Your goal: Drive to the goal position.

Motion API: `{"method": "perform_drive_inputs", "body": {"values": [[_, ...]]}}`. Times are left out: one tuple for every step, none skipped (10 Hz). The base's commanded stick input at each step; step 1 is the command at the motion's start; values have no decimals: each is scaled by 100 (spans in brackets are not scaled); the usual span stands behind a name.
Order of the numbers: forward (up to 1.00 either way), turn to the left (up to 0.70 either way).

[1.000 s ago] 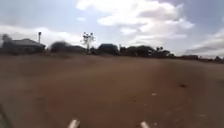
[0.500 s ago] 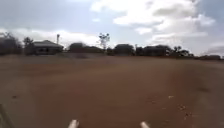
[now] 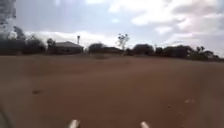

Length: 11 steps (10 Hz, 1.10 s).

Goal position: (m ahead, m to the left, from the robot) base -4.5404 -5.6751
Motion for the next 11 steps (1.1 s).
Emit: {"method": "perform_drive_inputs", "body": {"values": [[0,45],[0,45],[0,45],[0,45],[0,45],[0,45],[0,45],[0,45],[0,45],[0,45],[0,45]]}}
